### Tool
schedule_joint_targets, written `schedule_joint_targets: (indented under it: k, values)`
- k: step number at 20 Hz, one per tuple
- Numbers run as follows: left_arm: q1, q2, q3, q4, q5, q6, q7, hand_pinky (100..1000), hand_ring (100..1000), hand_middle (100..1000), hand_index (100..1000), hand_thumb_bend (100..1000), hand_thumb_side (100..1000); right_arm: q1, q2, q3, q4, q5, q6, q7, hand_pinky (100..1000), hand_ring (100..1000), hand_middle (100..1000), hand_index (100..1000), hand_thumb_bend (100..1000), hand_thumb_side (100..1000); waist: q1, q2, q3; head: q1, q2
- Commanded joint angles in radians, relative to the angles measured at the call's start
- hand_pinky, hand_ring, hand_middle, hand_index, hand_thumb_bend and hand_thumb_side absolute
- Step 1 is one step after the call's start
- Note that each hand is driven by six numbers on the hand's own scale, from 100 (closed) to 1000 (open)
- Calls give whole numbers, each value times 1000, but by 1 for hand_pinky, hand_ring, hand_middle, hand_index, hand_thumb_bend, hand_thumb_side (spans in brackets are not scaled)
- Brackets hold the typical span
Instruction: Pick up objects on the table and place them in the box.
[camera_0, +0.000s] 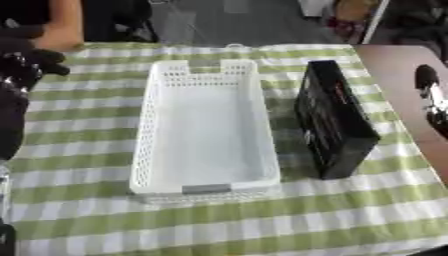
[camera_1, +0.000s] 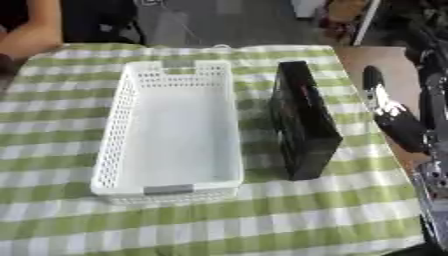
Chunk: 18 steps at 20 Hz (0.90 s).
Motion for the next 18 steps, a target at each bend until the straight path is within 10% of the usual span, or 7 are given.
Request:
schedule_joint_targets:
  k: [1,10,18]
  values:
    - [-6,7,0,-20,0,0,-2,660,658,798,738,510,812,-13,-21,-5,-28,88,-21,62,928,1000,1000,959,330,624,1,-8,0,0,1]
    - [-7,7,-1,-20,2,0,-3,660,658,798,738,510,812,-15,-22,20,-52,232,-69,211,912,1000,990,934,386,626,1,-9,1,0,1]
    - [-9,8,-3,-20,4,1,-4,660,658,798,737,509,811,-6,-8,35,-23,242,2,92,913,1000,946,898,499,643,1,-8,2,0,1]
